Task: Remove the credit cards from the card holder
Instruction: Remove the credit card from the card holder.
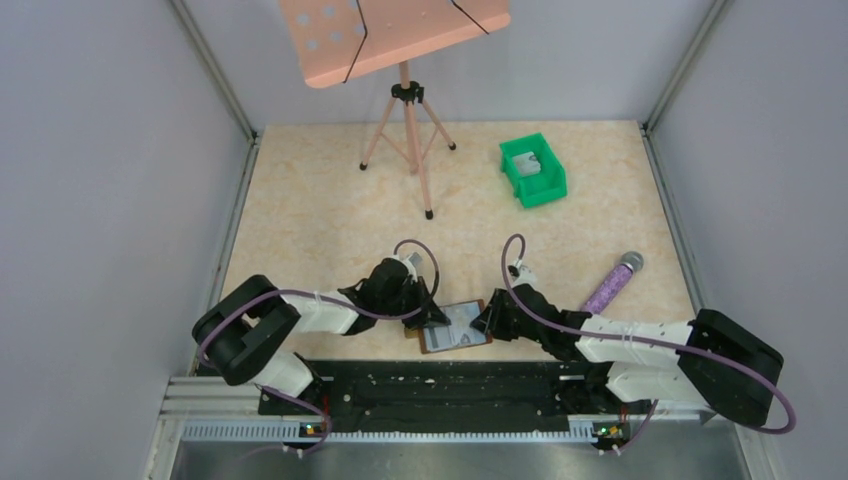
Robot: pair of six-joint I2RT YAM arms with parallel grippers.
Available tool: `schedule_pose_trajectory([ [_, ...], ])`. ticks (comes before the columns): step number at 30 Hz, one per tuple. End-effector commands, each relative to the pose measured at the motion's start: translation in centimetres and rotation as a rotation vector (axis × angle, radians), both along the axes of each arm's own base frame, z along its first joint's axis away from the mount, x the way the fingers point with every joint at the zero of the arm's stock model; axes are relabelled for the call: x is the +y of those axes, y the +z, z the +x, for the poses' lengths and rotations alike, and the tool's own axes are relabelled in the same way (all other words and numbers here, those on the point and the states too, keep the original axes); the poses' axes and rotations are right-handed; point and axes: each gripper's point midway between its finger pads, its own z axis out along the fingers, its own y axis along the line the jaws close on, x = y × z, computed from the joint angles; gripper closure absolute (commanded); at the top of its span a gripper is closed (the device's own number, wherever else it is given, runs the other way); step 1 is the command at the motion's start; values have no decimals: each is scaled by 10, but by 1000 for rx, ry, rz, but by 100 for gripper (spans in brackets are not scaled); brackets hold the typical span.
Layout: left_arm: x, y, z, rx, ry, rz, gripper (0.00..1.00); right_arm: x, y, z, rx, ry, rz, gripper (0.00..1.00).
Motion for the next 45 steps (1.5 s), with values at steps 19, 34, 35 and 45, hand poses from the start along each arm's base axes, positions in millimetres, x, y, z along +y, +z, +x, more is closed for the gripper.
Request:
schedule_pose_trajectory([
  [19, 25, 14, -3, -44, 60, 76, 100, -32, -5, 1, -13, -80, -84, 73],
  [34, 34, 63, 6, -167, 115, 30, 100, 2, 78, 14, -176, 29, 62, 54],
  [35, 34, 71, 9, -182, 137, 13, 100, 3, 86, 15, -185, 17, 97, 50],
  [45, 47, 130, 34, -282, 339, -88, 100, -15, 137, 29, -290, -178, 335, 37],
])
